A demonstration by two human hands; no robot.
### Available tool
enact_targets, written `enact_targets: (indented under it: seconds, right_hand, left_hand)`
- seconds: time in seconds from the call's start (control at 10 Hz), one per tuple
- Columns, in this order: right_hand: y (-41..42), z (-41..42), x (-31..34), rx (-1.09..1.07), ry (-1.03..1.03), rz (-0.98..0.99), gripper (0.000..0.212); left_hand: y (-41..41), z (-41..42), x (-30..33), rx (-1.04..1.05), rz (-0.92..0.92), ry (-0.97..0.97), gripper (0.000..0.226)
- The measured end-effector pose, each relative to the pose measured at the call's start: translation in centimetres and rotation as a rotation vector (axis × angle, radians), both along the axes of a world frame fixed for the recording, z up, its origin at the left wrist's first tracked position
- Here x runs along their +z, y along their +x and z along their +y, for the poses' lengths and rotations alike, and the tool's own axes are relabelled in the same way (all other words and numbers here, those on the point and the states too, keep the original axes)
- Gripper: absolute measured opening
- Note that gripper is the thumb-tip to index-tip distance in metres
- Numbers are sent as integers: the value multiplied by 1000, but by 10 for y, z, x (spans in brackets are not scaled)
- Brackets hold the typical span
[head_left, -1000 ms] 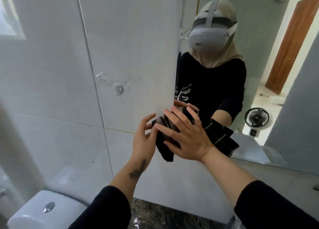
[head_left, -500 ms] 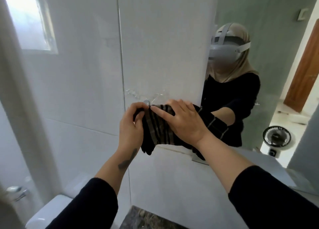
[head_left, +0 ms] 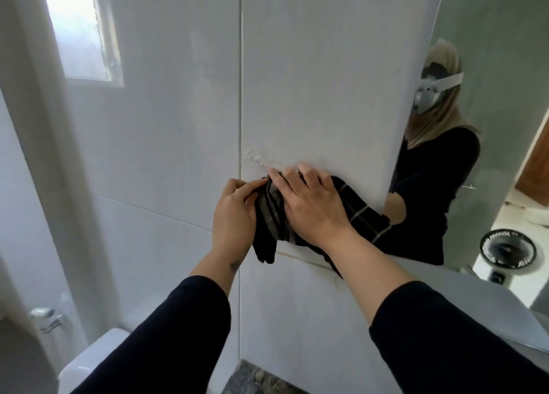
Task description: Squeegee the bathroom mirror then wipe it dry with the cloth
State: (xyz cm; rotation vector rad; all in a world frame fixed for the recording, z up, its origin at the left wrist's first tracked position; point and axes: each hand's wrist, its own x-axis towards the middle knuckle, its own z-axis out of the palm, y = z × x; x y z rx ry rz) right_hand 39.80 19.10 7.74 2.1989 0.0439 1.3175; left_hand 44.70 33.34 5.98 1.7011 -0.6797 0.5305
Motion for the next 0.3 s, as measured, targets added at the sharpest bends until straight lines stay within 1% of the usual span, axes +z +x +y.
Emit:
enact_targets:
  seconds: [0.1, 0.2, 0.3]
  right_hand:
    - [-7, 6, -23, -16, 127, -1, 62]
    - [-20, 17, -49, -23, 300, 49, 64]
    - [-42, 28, -71, -49, 399, 159, 68]
  left_hand:
    - [-5, 0, -15, -14, 48, 63, 34]
    - [-15, -3, -20, -92, 134, 21, 44]
    - [-34, -1, -30, -148, 257, -16, 51]
